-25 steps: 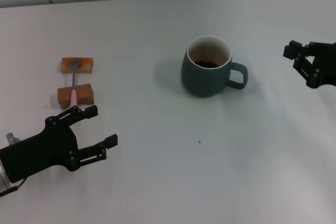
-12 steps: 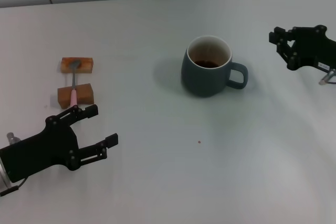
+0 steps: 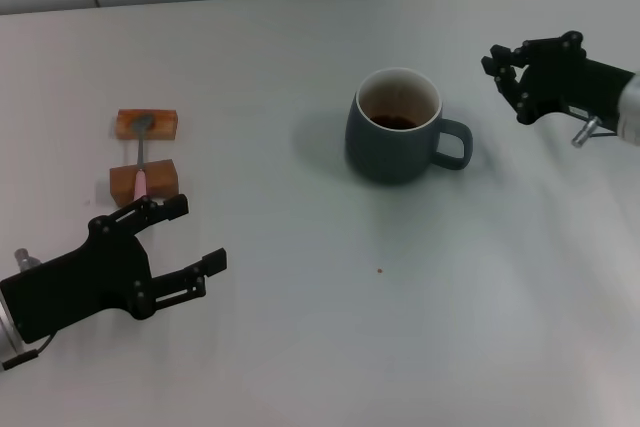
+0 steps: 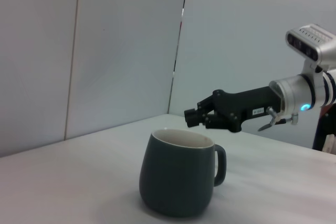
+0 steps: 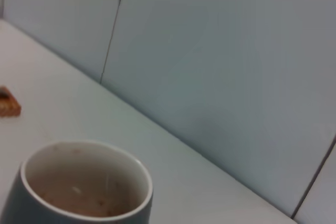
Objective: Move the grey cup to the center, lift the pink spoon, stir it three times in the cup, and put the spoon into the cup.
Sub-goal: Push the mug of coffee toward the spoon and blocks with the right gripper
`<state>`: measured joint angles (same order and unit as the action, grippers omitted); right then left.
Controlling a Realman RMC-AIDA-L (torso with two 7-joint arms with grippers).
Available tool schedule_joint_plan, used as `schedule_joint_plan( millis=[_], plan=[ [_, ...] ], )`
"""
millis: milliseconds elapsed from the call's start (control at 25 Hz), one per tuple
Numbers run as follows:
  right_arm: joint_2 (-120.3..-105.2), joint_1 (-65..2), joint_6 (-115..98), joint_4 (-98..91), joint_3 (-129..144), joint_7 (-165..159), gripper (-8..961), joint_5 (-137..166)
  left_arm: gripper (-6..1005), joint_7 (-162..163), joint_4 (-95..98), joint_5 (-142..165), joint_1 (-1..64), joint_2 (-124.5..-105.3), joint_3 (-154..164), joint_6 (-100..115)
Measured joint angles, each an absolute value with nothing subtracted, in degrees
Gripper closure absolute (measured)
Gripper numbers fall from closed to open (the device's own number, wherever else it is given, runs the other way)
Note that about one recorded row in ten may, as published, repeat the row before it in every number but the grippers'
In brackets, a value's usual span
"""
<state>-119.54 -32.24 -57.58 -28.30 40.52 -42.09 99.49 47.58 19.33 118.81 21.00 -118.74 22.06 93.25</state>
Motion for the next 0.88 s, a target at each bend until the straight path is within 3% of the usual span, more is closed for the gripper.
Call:
schedule_joint_plan(
  millis=[880],
  plan=[
    [-119.61, -34.72, -51.34, -27.13, 52.12, -35.41, 837, 99.48, 154, 47.54, 19.38, 117.66, 21.18, -118.65, 22.06, 93.16]
  ],
)
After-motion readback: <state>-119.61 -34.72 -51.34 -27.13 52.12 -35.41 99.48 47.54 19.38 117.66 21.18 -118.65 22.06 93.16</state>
